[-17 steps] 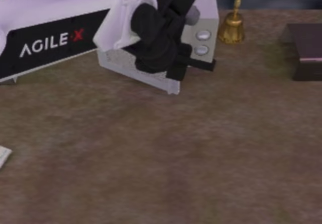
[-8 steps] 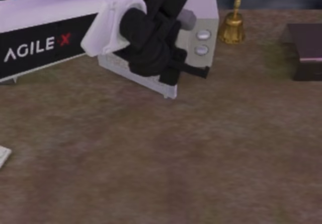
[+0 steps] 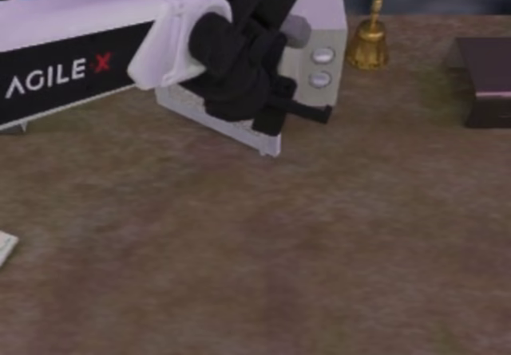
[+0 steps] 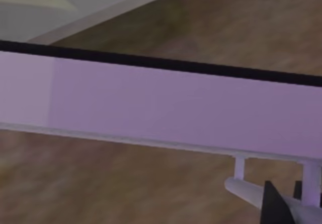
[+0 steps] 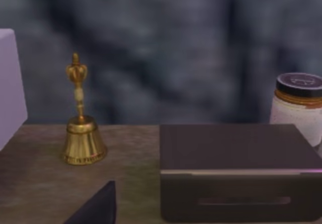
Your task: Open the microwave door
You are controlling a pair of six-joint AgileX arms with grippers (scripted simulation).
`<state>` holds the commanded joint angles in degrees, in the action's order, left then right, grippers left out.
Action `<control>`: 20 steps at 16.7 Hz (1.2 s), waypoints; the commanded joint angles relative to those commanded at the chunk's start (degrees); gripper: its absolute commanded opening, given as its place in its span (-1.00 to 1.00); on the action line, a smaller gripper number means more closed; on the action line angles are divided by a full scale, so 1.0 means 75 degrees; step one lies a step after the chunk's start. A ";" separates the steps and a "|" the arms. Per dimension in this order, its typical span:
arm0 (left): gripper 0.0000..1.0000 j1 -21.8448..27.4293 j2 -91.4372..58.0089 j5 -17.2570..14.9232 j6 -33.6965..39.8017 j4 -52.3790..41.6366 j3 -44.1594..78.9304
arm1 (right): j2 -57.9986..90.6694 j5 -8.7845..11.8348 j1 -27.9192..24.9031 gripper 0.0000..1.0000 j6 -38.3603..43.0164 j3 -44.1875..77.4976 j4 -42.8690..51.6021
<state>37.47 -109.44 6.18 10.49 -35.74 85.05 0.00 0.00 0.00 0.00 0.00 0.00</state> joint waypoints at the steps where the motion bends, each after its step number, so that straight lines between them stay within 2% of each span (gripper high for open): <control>1: -1.00 0.0000 0.0000 0.0000 0.0000 0.0000 0.0000 | 0.0000 0.0000 0.0000 1.00 0.0000 0.0000 0.0000; 15: -1.00 0.0000 0.0000 0.0000 0.0000 0.0000 0.0000 | 0.0000 0.0000 0.0000 1.00 0.0000 0.0000 0.0000; 20: -1.00 -0.0070 0.0223 -0.0229 -0.0346 0.0101 -0.0325 | 0.0000 0.0000 0.0000 1.00 0.0000 0.0000 0.0000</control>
<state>36.95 -107.76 4.47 7.89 -34.98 82.61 0.00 0.00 0.00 0.00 0.00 0.00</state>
